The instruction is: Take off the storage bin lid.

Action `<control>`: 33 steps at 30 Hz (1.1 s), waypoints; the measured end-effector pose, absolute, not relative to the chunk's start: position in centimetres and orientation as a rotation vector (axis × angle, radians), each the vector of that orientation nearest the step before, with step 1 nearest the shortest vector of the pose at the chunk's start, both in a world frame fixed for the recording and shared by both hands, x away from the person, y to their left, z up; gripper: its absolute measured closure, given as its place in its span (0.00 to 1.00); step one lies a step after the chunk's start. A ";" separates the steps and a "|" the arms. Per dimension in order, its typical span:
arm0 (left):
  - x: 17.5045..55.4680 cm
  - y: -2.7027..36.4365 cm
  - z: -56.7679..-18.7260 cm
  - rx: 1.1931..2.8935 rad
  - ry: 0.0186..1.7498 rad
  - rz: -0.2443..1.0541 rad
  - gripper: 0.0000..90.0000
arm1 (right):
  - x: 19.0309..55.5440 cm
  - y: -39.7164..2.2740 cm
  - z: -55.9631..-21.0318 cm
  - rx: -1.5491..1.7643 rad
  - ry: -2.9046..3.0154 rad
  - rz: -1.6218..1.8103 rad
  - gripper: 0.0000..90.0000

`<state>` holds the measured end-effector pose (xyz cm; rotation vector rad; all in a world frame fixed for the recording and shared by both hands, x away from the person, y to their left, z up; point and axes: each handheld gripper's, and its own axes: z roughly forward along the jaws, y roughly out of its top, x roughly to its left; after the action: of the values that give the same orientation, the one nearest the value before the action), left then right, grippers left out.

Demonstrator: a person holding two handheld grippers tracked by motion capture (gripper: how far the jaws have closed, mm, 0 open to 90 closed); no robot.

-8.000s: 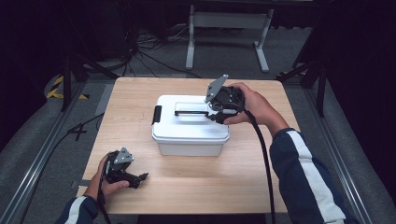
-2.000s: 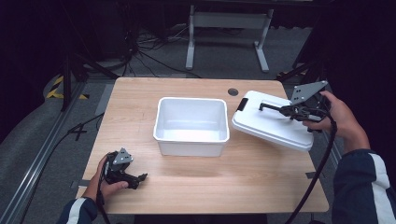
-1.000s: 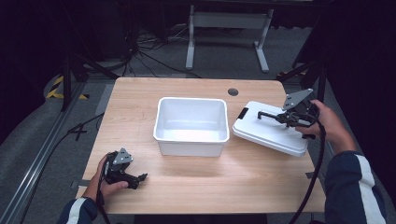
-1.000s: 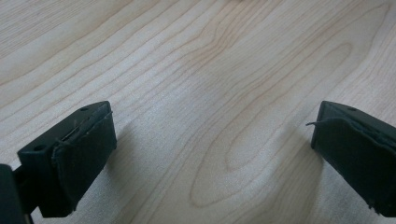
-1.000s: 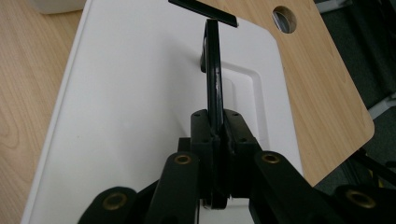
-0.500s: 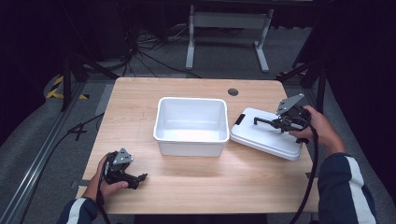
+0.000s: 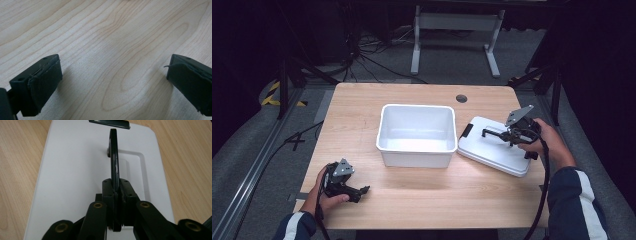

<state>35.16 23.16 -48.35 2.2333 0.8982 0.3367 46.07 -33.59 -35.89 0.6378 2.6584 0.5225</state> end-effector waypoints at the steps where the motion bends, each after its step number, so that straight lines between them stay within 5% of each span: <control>1: 35.2 23.2 -48.4 2.233 0.899 0.336 0.01 | 46.1 -33.6 -36.1 0.645 2.661 0.526 0.94; 33: 35.2 23.2 -48.4 2.234 0.898 0.337 0.01 | 46.2 -35.7 -37.6 0.778 2.631 0.561 0.84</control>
<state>35.16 23.15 -48.35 2.2336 0.8981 0.3369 46.20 -35.74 -37.58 0.7778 2.6311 0.5611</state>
